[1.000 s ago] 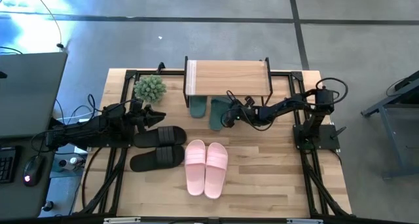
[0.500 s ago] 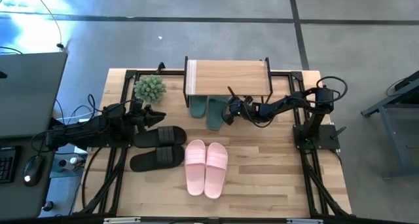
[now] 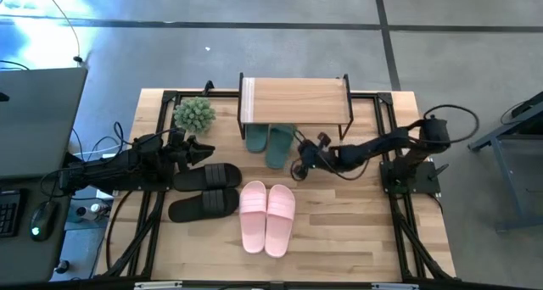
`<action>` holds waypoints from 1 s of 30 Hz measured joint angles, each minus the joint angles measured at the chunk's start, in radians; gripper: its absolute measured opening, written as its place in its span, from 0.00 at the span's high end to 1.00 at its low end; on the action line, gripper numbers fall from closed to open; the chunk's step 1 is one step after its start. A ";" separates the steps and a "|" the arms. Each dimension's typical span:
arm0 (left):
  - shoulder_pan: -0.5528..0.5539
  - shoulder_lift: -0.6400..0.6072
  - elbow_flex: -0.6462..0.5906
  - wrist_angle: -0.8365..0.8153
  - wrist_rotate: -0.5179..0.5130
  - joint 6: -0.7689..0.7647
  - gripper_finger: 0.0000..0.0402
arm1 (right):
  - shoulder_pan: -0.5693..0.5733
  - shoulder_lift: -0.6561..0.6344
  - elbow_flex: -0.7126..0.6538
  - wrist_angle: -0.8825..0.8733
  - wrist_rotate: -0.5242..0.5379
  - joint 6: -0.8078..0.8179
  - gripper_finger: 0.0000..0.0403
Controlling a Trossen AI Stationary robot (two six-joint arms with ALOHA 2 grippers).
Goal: Pick and place slides into the shelf
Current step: Put the green slides under the shelf
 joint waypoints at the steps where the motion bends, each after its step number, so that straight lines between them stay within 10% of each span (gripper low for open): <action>1: 0.000 0.000 0.000 0.000 -0.001 0.000 0.60 | 0.017 -0.011 0.000 -0.004 -0.045 -0.004 1.00; 15: 0.000 0.000 0.000 0.000 -0.007 0.003 0.60 | 0.091 0.163 0.124 0.098 -0.251 -0.071 1.00; 30: 0.000 0.001 0.000 0.000 -0.007 0.003 0.60 | 0.084 0.364 0.364 -0.021 -0.171 -0.093 1.00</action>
